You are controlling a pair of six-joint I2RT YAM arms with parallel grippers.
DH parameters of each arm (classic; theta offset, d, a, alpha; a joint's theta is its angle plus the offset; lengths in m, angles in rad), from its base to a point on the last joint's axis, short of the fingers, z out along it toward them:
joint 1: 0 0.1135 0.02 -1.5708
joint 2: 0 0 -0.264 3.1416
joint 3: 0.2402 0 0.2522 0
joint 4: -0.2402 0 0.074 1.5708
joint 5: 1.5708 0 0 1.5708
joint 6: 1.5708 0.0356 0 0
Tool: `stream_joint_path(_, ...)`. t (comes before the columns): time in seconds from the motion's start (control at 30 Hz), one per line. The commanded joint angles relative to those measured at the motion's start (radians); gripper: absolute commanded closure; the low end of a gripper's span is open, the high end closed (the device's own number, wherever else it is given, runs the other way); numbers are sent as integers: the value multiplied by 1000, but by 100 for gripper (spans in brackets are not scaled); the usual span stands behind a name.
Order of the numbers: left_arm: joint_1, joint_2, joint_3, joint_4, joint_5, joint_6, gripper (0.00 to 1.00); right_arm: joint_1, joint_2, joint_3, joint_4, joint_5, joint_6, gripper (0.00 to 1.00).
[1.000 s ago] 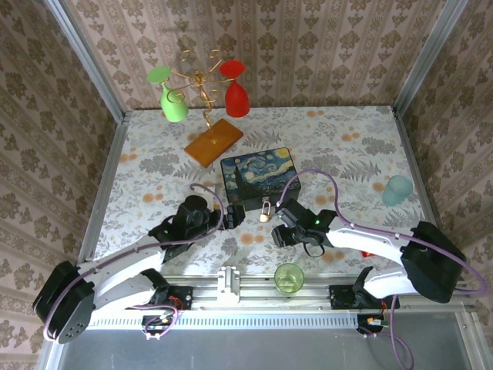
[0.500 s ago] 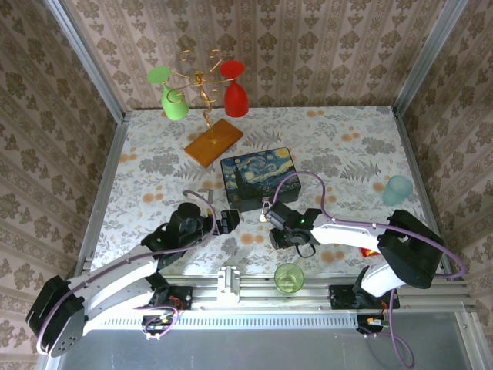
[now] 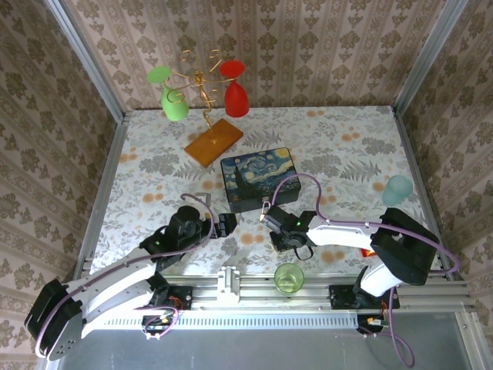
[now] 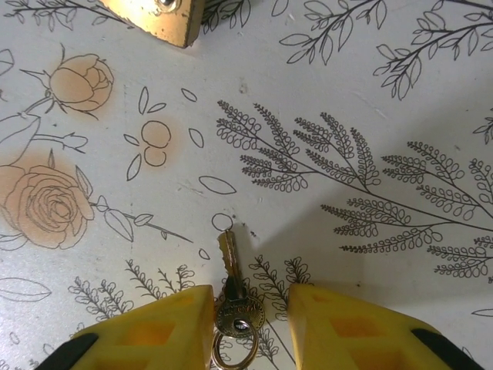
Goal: Unlock the padlock with the key
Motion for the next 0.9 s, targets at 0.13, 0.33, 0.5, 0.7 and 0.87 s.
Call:
stream_joint_path(0.13, -8, -38, -18, -25, -23, -22, 0, 17, 51, -9, -8, 14, 48, 77)
stream_joint_path(0.33, -7, -50, -19, -35, -29, -22, 0, 19, 19, -47, 50, 3, 71, 91)
stream_joint_path(0.5, -10, -49, -17, -34, -33, -26, 0, 11, -64, -91, 111, -24, 67, 97)
stream_joint_path(0.7, -10, -43, -14, -12, -33, -29, 0, -16, -186, -136, 144, -52, 44, 100)
stream_joint_path(0.87, -13, -18, -11, 32, -5, -32, 0, -49, -274, -167, 148, -61, 43, 100)
